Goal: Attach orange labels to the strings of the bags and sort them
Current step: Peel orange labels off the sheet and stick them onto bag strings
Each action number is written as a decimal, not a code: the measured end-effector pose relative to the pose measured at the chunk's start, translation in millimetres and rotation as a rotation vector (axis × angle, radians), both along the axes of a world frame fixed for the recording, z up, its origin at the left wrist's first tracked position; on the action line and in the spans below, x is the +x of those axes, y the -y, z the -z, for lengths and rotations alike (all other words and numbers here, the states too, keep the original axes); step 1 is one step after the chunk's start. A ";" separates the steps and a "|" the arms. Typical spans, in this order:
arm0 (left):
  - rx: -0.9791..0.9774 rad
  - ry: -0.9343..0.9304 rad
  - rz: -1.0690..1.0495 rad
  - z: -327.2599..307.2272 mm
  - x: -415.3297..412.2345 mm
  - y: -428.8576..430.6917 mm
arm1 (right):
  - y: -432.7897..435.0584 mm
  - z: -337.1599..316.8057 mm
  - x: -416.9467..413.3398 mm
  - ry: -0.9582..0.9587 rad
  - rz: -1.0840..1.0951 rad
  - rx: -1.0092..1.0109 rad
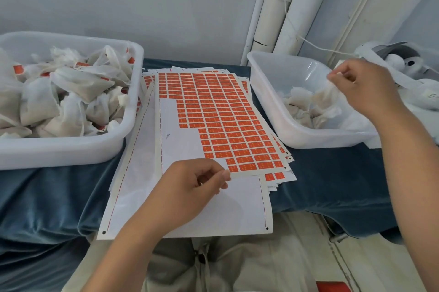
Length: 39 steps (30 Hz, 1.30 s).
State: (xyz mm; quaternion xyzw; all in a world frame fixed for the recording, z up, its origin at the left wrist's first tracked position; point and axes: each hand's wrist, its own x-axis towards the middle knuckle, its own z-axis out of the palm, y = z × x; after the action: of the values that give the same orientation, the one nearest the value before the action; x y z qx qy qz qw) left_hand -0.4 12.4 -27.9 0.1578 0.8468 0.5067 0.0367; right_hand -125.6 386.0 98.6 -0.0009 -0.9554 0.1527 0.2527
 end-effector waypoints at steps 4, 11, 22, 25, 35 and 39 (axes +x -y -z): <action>0.064 -0.050 0.012 -0.9 3.8 -4.5 | 40.5 -15.2 31.8 -0.084 -0.166 -0.253; 0.315 0.065 0.001 -6.6 10.7 -17.8 | 123.1 12.3 82.4 0.032 -0.441 -0.527; 0.638 0.160 0.131 -3.6 19.0 -30.3 | 197.1 74.6 130.7 0.177 -0.504 -0.795; 0.608 0.133 0.163 -8.0 18.9 -30.5 | 203.3 75.7 136.5 0.293 -0.564 -0.751; 0.903 0.537 0.481 2.5 11.6 -9.8 | 182.5 67.0 126.7 0.523 -0.627 -0.521; 0.934 0.626 0.627 5.7 10.5 -4.0 | 188.1 71.1 125.8 0.622 -0.659 -0.585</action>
State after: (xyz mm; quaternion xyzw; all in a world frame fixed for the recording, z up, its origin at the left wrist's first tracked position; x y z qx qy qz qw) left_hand 10.1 16.4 -33.6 0.2417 0.4001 0.8092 0.3559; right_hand 0.2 198.0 27.6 0.1836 -0.8524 0.4762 -0.1142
